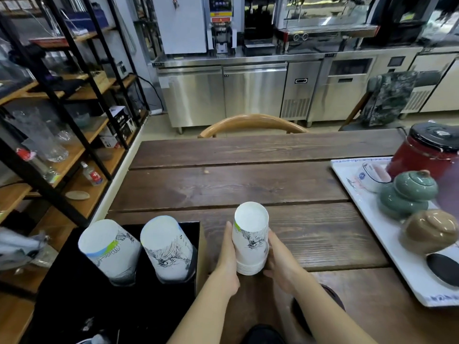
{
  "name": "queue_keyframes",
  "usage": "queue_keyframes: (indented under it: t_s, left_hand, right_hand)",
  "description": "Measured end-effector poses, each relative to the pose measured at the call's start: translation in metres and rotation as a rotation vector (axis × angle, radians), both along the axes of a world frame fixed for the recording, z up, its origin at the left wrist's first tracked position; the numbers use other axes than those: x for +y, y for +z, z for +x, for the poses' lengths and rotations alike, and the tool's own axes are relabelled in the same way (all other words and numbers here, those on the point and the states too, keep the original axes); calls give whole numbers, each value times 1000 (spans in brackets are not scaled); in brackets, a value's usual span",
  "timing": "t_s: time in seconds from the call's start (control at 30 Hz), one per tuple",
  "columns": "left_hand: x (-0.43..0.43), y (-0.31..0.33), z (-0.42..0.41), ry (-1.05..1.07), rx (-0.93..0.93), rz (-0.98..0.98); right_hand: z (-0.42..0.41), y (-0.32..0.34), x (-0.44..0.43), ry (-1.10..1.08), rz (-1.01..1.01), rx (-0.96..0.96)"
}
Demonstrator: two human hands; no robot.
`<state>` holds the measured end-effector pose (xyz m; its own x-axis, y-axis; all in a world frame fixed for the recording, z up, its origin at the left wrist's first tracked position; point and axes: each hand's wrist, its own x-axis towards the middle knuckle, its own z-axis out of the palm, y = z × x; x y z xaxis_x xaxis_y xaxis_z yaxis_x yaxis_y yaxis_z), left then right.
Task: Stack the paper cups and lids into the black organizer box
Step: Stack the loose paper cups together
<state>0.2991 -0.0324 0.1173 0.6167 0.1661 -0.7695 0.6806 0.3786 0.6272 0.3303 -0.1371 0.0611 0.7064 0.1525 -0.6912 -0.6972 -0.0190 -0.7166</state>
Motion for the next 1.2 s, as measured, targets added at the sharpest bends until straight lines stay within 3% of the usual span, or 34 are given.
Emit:
queue_keyframes:
  t_s: [0.23,0.4,0.53,0.73,0.87,1.2]
  left_hand:
    - [-5,11,-22,-91,-119,41]
    - [4,37,-33,-240,-134,156]
    - [15,68,-42,-297,-304,254]
    - [51,114,-61,-349,-642,526]
    - [82,143,-77,-374,-687,716]
    - [128,157,-98,-214,-514,639]
  right_hand:
    - [-15,29,-2,-100,118,150]
    - [-21,69,0,-132,234,37]
    - [-18,110,4,-118,260,-119]
    - [-26,177,22,85,217,-176]
    - [-29,200,51,206,190,-181]
    - [-30,202,124,355,1,-125]
